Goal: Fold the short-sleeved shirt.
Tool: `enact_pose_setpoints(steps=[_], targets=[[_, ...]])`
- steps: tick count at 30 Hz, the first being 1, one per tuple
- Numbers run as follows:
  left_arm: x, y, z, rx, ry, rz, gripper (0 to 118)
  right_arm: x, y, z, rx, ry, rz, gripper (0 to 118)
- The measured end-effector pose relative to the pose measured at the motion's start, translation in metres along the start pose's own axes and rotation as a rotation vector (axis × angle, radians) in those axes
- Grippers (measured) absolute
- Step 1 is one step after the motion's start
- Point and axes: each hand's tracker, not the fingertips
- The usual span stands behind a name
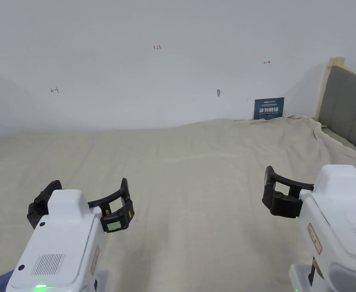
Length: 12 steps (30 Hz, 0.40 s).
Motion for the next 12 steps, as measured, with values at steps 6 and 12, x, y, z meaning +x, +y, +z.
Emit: enact_pose_setpoints(steps=[6, 12], targets=[[0.0006, 0.0, 0.0007, -0.003, 0.0, 0.003, 118, -0.0012, 0.002, -0.0005, 0.006, 0.006, 0.001, 118], [0.0009, -0.0001, 0.0008, -0.003, 0.002, 0.002, 118, -0.0016, 0.0009, -0.0011, -0.001, 0.005, 0.01, 118]])
